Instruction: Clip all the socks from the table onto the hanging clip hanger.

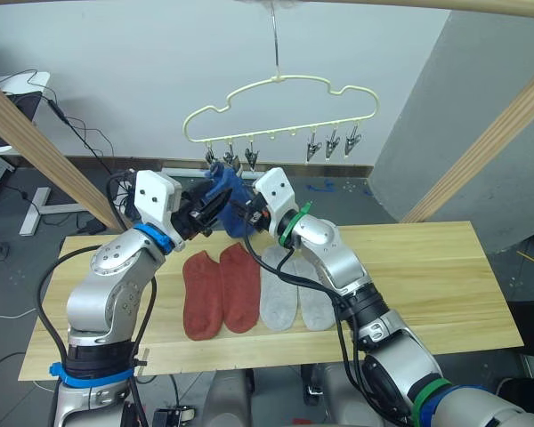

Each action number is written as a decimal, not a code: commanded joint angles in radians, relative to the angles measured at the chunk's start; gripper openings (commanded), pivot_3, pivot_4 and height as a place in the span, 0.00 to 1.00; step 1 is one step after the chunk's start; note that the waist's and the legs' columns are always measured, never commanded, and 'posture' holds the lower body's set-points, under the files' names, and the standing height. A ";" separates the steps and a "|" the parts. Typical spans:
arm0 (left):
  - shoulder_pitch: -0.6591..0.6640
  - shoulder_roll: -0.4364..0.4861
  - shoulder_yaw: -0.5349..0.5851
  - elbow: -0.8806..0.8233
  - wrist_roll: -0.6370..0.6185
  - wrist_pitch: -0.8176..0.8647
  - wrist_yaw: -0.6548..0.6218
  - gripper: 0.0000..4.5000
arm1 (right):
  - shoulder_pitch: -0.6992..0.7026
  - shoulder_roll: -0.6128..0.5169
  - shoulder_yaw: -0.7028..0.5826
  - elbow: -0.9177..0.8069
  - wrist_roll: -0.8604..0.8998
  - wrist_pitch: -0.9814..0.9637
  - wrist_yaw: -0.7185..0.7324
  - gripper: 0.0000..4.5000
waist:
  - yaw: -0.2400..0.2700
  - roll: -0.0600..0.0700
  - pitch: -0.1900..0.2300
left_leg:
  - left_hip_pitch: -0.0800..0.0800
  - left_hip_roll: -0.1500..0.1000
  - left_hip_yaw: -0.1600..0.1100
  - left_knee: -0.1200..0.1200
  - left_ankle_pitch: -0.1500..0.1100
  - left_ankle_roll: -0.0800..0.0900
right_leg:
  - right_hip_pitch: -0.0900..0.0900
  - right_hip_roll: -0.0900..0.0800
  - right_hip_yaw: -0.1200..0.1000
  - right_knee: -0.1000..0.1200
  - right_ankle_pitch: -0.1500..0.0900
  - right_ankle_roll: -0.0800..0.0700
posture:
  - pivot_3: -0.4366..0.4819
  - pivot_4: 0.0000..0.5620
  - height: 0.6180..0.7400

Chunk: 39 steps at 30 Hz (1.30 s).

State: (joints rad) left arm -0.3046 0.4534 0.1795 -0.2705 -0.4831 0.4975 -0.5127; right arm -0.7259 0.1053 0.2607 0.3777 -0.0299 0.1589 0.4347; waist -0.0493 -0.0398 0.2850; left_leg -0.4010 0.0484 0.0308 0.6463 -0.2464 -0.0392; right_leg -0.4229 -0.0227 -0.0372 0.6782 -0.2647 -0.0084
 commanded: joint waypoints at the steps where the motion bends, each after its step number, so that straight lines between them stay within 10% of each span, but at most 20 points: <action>1: 0.008 -0.012 -0.026 -0.045 0.053 -0.084 0.010 0.51 | 0.038 -0.038 0.032 -0.109 -0.029 0.004 0.015 0.51 | 0.001 0.000 0.000 | 0.000 0.000 0.000 0.000 0.000 0.000 | 0.000 0.000 0.000 0.000 0.000 0.000 | 0.38 0.48 1.00; 17: -0.055 -0.207 -0.183 0.127 0.322 -0.420 0.157 0.51 | 0.342 -0.353 -0.003 -0.874 0.001 0.376 0.120 0.51 | 0.004 0.000 0.000 | 0.000 0.000 0.000 0.000 -0.002 0.003 | 0.000 0.001 0.000 0.000 -0.003 0.005 | 0.31 0.51 1.00; 39: -0.273 -0.342 -0.146 0.475 0.415 -0.627 0.347 0.51 | 0.269 -0.433 -0.097 -0.907 0.086 0.458 0.101 0.51 | -0.023 0.000 0.000 | 0.000 -0.001 0.000 0.001 -0.002 0.004 | 0.001 0.001 -0.001 0.000 -0.003 0.006 | 0.26 0.50 1.00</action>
State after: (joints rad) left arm -0.5607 0.1158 0.0236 0.2132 -0.0665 -0.1007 -0.1801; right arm -0.4461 -0.3269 0.1824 -0.5026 0.0377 0.6384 0.5403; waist -0.0728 -0.0401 0.2851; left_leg -0.4013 0.0472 0.0304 0.6468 -0.2487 -0.0351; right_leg -0.4224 -0.0220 -0.0381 0.6778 -0.2678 -0.0027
